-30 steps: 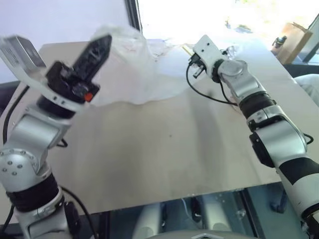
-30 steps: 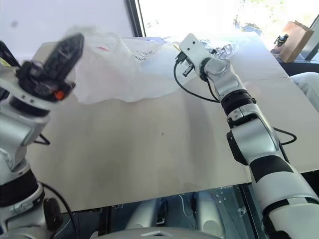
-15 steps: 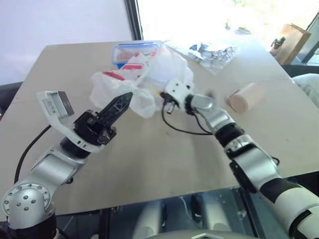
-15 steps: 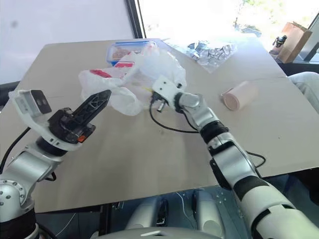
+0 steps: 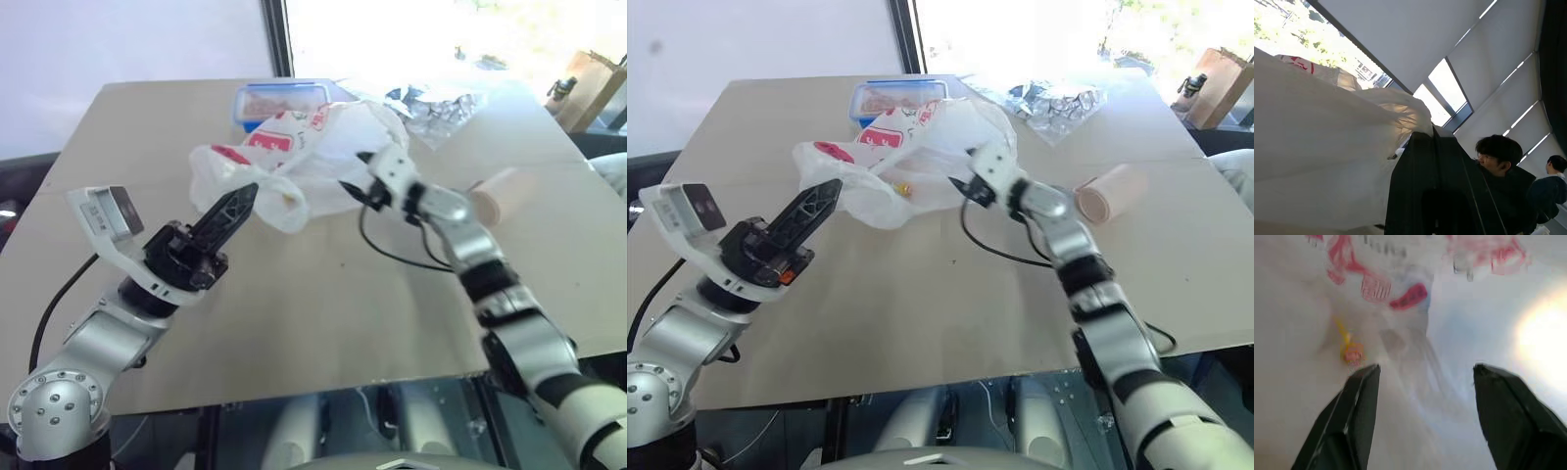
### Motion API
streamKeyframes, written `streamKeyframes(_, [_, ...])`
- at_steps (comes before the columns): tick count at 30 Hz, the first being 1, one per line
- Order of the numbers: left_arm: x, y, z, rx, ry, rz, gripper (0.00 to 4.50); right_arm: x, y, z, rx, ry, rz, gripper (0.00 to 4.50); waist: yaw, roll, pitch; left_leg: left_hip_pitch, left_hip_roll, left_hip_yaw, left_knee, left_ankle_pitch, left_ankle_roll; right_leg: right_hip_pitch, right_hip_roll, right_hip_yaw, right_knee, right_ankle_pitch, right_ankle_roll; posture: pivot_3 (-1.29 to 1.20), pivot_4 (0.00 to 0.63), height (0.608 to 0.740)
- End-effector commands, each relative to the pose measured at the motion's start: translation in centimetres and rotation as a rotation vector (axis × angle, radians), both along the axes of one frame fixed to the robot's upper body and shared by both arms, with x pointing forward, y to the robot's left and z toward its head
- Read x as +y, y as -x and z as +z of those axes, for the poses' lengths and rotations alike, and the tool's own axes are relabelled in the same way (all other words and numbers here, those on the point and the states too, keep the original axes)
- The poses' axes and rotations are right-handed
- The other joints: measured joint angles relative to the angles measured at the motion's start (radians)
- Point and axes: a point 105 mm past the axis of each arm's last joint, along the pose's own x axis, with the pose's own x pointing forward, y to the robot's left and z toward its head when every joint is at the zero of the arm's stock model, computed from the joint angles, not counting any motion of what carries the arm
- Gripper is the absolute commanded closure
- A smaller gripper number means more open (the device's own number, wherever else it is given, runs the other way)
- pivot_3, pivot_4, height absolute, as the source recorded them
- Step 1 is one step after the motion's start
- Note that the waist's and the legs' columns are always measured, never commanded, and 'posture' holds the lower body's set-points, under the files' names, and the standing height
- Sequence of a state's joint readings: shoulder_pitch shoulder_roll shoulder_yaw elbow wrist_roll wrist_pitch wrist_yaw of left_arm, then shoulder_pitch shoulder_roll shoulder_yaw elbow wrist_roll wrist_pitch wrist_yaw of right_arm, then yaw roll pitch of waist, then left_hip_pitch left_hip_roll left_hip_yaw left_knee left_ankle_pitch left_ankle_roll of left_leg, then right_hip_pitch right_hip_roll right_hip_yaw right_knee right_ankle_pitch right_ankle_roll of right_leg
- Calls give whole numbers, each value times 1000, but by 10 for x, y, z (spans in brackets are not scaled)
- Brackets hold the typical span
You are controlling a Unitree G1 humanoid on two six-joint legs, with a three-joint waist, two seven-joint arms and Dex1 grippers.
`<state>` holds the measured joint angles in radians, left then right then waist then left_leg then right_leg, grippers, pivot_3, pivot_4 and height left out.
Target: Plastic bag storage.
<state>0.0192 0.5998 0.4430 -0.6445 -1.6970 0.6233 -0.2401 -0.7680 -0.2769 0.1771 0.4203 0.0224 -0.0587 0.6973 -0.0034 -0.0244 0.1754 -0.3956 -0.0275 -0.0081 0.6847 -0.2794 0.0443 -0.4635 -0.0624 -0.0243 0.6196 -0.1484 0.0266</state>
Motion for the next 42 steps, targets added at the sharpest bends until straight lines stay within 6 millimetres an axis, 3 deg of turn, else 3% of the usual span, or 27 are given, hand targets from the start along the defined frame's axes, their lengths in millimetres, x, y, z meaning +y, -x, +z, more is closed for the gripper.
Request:
streamKeyframes(1, [-1, -1, 6, -42, -3, -2, 4500, -35, 59, 55, -9, -68, 82, 1409, 4, 2, 1, 0, 0, 1, 0, 0, 0, 0, 0, -1, 0, 0, 0, 0, 150, 740])
streamKeyframes(4, [-1, -5, 4, -40, 1, -3, 4500, -56, 88, 62, 77, -73, 45, 1409, 6, 4, 1, 1, 0, 2, 0, -1, 2, 0, 1, -2, 0, 0, 0, 0, 150, 740])
streamKeyframes(6, [-3, -8, 4, -41, 3, -13, 4500, -95, 71, 50, 100, 34, -211, 1409, -2, 4, 1, 4, 3, 4, 0, -3, 5, 3, 3, -1, 0, -1, 0, 0, 150, 740])
streamKeyframes(8, [-6, -11, 3, -41, 6, -22, 4500, -140, 51, 44, 112, 97, -456, 1409, -2, 3, 1, 17, 5, 4, 0, -4, 6, 18, 6, -2, -4, -7, -1, 0, 150, 740])
streamKeyframes(11, [-8, -14, 3, -44, 7, -33, 4500, -186, 27, 46, 161, 68, -645, 1409, -2, 3, 1, 17, 5, 5, 1, -3, 6, 21, 7, -2, -10, -6, -3, 0, 150, 740])
streamKeyframes(15, [-9, -16, 3, -51, 5, -37, 4500, -223, -4, 59, 313, -130, -728, 1409, -10, 4, 1, 17, 6, 9, 2, -3, 7, 21, 10, 4, -9, -4, -3, 0, 150, 740])
streamKeyframes(18, [-10, -14, 3, -57, 9, -37, 4500, -235, -21, 66, 441, -267, -680, 1409, -12, 4, 2, 17, 8, 13, 0, -3, 7, 18, 12, 7, -10, -1, -8, 0, 150, 740])
streamKeyframes(22, [-11, -11, 2, -59, 18, -27, 4500, -233, -31, 65, 539, -288, -595, 1409, -8, 4, 2, 15, 12, 13, -1, -5, 9, 18, 14, 8, -13, -1, -8, 0, 150, 740])
streamKeyframes(29, [-10, -4, 1, -59, 22, -7, 4500, -235, -25, 9, 749, -131, -592, 1409, -7, 3, 1, 11, 10, 19, -2, -8, 13, 16, 10, 11, -20, -1, -8, 0, 150, 740])
streamKeyframes(31, [-10, -2, 1, -61, 22, 1, 4500, -235, -19, 0, 788, -81, -569, 1409, -8, 2, 0, 12, 10, 21, -2, -8, 14, 16, 9, 12, -21, -1, -8, 0, 150, 740])
streamKeyframes(35, [-8, 2, 1, -59, 23, 25, 4500, -217, -6, 13, 867, -101, -354, 1409, -11, 2, 0, 13, 11, 22, -2, -8, 14, 17, 10, 12, -24, -1, -7, 0, 150, 740])
streamKeyframes(37, [-7, 4, 1, -57, 21, 31, 4500, -207, 5, 17, 911, -74, -221, 1409, -14, 2, 0, 14, 12, 24, -2, -8, 14, 17, 11, 13, -24, -1, -7, 0, 150, 740])
streamKeyframes(42, [-5, 2, 1, -56, 20, 37, 4500, -187, 42, 3, 959, 34, -23, 1409, -1, 2, 0, 15, 13, 24, -2, -8, 14, 17, 12, 13, -21, 0, -7, 0, 150, 740])
